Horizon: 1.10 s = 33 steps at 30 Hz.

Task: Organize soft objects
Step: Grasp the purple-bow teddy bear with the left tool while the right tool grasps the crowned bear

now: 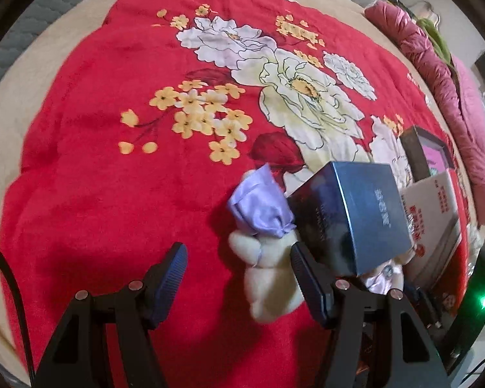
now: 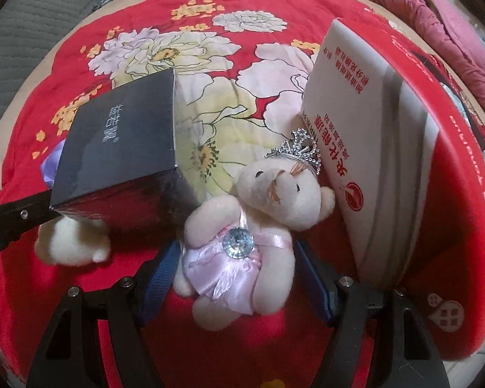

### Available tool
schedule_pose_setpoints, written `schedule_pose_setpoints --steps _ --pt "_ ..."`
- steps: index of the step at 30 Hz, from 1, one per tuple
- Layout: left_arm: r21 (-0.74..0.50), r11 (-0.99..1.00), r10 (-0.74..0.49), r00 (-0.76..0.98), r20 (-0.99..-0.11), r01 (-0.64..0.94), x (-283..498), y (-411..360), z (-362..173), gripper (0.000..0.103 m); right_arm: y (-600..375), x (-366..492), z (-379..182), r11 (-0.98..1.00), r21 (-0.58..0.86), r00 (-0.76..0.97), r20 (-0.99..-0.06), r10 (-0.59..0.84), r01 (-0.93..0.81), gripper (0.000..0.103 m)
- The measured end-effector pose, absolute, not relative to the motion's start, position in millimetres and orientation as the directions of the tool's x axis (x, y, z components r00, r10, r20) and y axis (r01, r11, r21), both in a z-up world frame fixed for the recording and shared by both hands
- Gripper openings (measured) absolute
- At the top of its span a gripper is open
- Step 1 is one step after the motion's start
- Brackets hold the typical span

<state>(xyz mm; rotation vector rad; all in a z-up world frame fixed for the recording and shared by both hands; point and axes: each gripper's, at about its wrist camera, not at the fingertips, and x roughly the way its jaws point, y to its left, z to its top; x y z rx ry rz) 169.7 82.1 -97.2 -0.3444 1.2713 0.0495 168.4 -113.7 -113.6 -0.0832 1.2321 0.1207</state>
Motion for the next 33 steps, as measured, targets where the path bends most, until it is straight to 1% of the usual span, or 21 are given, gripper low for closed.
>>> schedule_pose_setpoints --steps 2,4,7,8,9,10,12,14,16,18,23,27,33 --pt "-0.236 0.943 -0.162 0.297 -0.941 -0.234 174 81 -101 0.066 -116 168 -114 0.989 0.011 0.335 -0.94 0.061 -0.149 0.06" --pt "-0.246 0.941 -0.174 0.293 -0.94 -0.233 178 77 -105 0.066 -118 166 -112 0.986 0.022 0.342 -0.936 0.079 -0.166 0.049" --pt "-0.241 0.943 -0.17 0.289 -0.942 -0.229 182 72 -113 0.064 -124 160 -104 0.978 0.042 0.35 -0.93 0.113 -0.203 0.042" --pt "-0.266 0.935 -0.193 0.289 -0.938 -0.236 183 72 -115 0.052 -126 158 -101 0.975 0.049 0.351 -0.928 0.124 -0.216 0.041" --pt "-0.288 0.927 -0.214 0.291 -0.933 -0.241 183 74 -117 0.046 -129 155 -97 0.971 0.06 0.351 -0.926 0.141 -0.231 0.041" --pt "-0.297 0.923 -0.223 0.288 -0.931 -0.246 183 74 -118 0.046 -132 152 -94 0.968 0.07 0.352 -0.923 0.154 -0.24 0.04" --pt "-0.307 0.922 -0.237 0.284 -0.929 -0.234 182 73 -117 0.04 -138 145 -85 0.96 0.101 0.359 -0.913 0.194 -0.262 0.04" --pt "-0.304 0.926 -0.238 0.282 -0.929 -0.222 180 71 -112 0.039 -144 139 -75 0.953 0.13 0.366 -0.902 0.229 -0.275 0.04" --pt "-0.285 0.934 -0.212 0.309 -0.927 -0.216 173 71 -101 0.038 -148 131 -62 0.944 0.137 0.38 -0.89 0.25 -0.3 0.04" --pt "-0.247 0.947 -0.167 0.34 -0.925 -0.206 163 69 -84 0.038 -150 124 -48 0.935 0.158 0.393 -0.876 0.282 -0.318 0.04" --pt "-0.176 0.97 -0.093 0.413 -0.906 -0.168 140 60 -33 0.039 -157 110 -1 0.914 0.159 0.465 -0.821 0.332 -0.374 0.04" --pt "-0.167 0.978 -0.091 0.455 -0.886 -0.129 129 44 3 0.039 -174 104 32 0.908 0.151 0.511 -0.785 0.351 -0.39 0.04" --pt "-0.155 0.987 -0.112 0.523 -0.845 -0.039 125 -2 49 0.039 -217 99 64 0.926 0.162 0.566 -0.751 0.34 -0.34 0.04"
